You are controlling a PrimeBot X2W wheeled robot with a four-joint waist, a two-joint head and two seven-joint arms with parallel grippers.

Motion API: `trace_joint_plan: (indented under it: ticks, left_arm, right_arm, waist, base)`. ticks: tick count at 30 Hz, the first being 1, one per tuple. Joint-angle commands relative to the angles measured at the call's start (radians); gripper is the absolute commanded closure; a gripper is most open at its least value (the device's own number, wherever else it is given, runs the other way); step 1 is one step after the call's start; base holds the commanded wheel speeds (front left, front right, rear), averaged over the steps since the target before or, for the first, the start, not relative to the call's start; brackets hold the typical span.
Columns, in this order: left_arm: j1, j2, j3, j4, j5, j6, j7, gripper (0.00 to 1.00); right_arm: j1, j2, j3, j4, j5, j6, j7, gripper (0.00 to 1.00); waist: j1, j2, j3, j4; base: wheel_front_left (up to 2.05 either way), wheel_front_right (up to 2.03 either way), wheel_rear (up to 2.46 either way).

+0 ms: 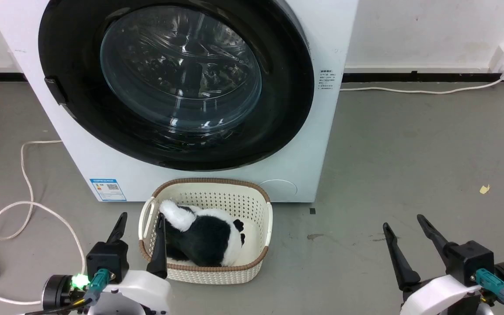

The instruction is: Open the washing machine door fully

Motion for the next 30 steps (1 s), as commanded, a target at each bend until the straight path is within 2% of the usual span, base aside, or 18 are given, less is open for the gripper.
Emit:
trace_joint_plan:
  ticks: [1, 12, 30]
  left_arm:
    - [0.003, 0.0, -0.002, 0.004, -0.001, 0.006, -0.011, 0.0]
    - [-0.004, 0.0, -0.019, 0.002, -0.003, 0.014, -0.034, 0.0]
    - [-0.047, 0.001, -0.059, -0.014, -0.011, 0.038, -0.072, 0.0]
  right_arm:
    - [0.005, 0.001, -0.003, 0.002, 0.011, 0.0, -0.012, 0.0]
    - [-0.011, -0.013, 0.005, -0.009, 0.022, 0.0, -0.035, 0.0]
    - [-0.175, -0.097, 0.023, -0.033, 0.127, 0.0, -0.022, 0.0]
  waist:
    - [0.0, 0.0, 0.001, 0.001]
    - [0.0, 0.0, 0.026, 0.012]
    - [0.0, 0.0, 0.119, 0.054]
  base:
    - [0.0, 0.0, 0.0]
    - [0.0, 0.0, 0.0]
    - [0.0, 0.0, 0.0]
